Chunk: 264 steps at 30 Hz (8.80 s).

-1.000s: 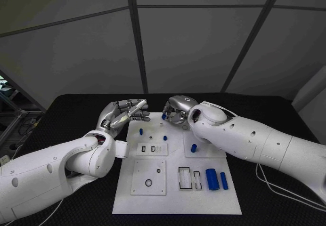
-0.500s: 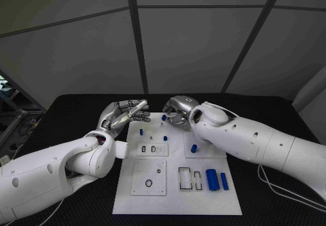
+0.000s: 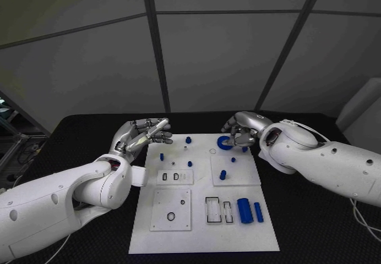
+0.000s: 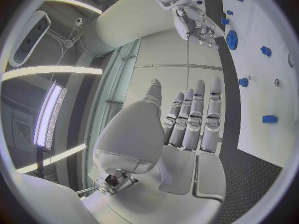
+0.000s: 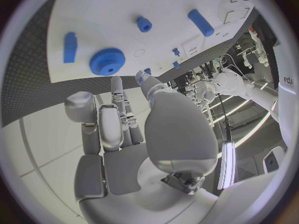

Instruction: Assemble the parts on the task board

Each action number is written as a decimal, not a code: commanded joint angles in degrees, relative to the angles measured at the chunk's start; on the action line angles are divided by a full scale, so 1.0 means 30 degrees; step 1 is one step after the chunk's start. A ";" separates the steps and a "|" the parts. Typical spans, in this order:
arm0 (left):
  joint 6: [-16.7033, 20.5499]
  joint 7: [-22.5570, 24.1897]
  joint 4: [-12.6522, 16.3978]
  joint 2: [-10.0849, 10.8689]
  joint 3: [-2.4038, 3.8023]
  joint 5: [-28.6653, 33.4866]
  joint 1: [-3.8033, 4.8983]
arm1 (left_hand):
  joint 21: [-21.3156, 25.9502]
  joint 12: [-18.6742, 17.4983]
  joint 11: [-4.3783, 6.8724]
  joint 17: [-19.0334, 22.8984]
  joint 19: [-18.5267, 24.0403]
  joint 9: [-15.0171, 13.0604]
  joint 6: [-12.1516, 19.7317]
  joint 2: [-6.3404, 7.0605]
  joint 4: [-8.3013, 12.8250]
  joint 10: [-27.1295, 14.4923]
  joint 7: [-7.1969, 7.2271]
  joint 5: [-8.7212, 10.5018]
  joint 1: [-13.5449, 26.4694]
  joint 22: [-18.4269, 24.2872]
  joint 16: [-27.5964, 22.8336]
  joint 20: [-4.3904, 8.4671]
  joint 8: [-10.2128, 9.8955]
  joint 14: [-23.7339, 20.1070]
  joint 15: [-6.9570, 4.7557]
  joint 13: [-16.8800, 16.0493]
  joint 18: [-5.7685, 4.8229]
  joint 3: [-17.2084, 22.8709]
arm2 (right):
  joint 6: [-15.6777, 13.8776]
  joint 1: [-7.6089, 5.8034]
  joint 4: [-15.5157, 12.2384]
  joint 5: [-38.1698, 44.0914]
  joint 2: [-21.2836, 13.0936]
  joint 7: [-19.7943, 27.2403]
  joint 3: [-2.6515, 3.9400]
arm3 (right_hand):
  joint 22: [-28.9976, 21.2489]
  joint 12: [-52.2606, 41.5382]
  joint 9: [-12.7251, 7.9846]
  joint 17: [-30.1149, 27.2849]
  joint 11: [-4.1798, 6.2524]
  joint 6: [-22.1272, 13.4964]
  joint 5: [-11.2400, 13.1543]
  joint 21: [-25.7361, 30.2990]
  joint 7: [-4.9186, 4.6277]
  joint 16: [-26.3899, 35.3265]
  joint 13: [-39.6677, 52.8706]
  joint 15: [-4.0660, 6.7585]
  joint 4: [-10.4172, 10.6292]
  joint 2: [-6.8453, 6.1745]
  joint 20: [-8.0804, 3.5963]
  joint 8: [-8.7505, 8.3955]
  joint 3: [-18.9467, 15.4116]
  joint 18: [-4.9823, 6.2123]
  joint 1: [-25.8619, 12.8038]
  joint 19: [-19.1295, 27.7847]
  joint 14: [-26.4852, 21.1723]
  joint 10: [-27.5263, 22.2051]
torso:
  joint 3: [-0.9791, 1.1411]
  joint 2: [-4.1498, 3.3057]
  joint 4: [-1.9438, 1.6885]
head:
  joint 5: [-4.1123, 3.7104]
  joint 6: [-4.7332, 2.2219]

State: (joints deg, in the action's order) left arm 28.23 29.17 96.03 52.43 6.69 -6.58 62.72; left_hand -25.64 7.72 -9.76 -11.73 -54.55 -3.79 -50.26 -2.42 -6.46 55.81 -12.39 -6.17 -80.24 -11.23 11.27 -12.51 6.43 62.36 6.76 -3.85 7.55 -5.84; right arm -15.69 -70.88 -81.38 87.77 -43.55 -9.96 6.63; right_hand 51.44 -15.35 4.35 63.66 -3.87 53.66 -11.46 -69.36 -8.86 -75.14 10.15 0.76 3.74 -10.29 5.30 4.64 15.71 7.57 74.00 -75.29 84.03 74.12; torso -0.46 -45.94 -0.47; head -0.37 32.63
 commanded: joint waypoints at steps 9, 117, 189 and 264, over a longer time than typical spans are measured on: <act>-0.0382 0.0028 -0.0112 -0.0127 0.0015 -0.0129 0.0029 | -0.0031 -0.0101 -0.0060 -0.0032 0.0112 0.0022 -0.0046 -0.0149 0.0030 -0.0060 -0.0101 -0.0057 0.0053 -0.0009 -0.0136 -0.0002 -0.0116 -0.0155 0.0034 0.0022 0.0903 -0.0062 | 0.2128 -0.0062 0.0371 -0.2547 -0.0609 -0.1254 0.0014 | 0.2301 -0.9979 0.0071 0.2385 0.0115 -0.0847 -0.0567 -0.1472 0.0072 -0.1663 0.9375 0.0142 0.2384 0.0727 -0.0152 0.0970 -0.4221 -0.0602 0.1966 -0.0777 0.0946 -0.2924 | 0.0042 -0.0020 0.0025 | -0.0171 0.0016; -0.0552 -0.0110 -0.1020 -0.0083 0.0041 -0.0133 0.0034 | 0.0001 -0.0189 -0.0064 -0.0133 0.0272 0.0009 -0.0083 -0.0230 0.0119 -0.0039 -0.0091 -0.0058 0.0000 0.0003 -0.0320 -0.0044 -0.0187 -0.0247 0.0065 0.0004 0.0900 -0.0066 | -0.0182 -0.0042 0.1624 0.3881 0.5561 -0.1556 -0.0152 | 0.5724 -1.7872 0.0117 0.5692 0.0279 0.0526 -0.0879 -0.3520 0.0223 -0.3512 1.8029 0.0191 0.1889 0.1776 -0.0198 0.2531 -0.2089 -0.1142 0.4182 -0.1774 0.1394 -0.0242 | 0.0043 -0.0054 0.0029 | 0.0266 0.0388; -0.0418 -0.0080 -0.1154 0.0270 0.0067 -0.0061 0.0060 | 0.0026 -0.0207 -0.0068 -0.0183 0.0371 0.0003 -0.0132 -0.0264 0.0132 0.0019 -0.0103 -0.0052 0.0028 0.0013 -0.0409 -0.0063 -0.0205 -0.0286 0.0080 -0.0008 0.0899 -0.0089 | -0.2532 0.0070 -0.0571 -0.1307 0.1032 0.1219 -0.0831 | 0.6098 -1.8498 -0.0102 0.6469 -0.0260 -0.1426 -0.1572 -0.3741 -0.0294 -0.3863 1.8570 -0.0312 0.3015 0.1116 0.0303 0.0602 -0.2088 -0.1186 0.1490 -0.1764 0.1499 -0.0522 | 0.0229 0.0109 0.0297 | 0.0200 0.0308; -0.0622 -0.0073 -0.1665 -0.0006 0.0064 0.0045 0.0041 | 0.0031 -0.0230 -0.0066 -0.0223 0.0421 0.0003 -0.0147 -0.0286 0.0168 0.0040 -0.0091 -0.0060 0.0007 0.0015 -0.0458 -0.0074 -0.0228 -0.0293 0.0084 -0.0010 0.0904 -0.0090 | 0.1642 0.0574 0.2839 -0.4736 -0.1092 0.4453 -0.0842 | 0.6185 -1.8751 0.0038 0.6638 -0.0056 0.0349 -0.1693 -0.3761 -0.0099 -0.3897 1.8909 -0.0144 0.1483 0.1484 0.0151 0.1158 -0.1902 -0.1198 0.3243 -0.1733 0.1522 -0.0246 | 0.0440 0.0156 0.0535 | -0.0191 0.0735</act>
State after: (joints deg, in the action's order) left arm 26.96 28.13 91.01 52.47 6.83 -6.43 62.77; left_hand -25.64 7.23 -9.75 -12.35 -53.51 -3.79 -50.47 -2.88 -6.31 55.82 -12.59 -6.17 -80.23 -11.23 10.20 -12.71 5.99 61.75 6.95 -3.86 7.57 -5.99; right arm -11.16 -69.09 -72.86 73.01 -46.89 3.53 4.08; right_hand 69.91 -71.34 4.37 74.91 -3.88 54.44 -16.30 -80.26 -9.20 -86.64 66.82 -0.01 8.54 -6.39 6.12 7.81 9.90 4.87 83.62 -80.59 84.14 72.99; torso 0.85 -45.46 1.15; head -0.93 34.83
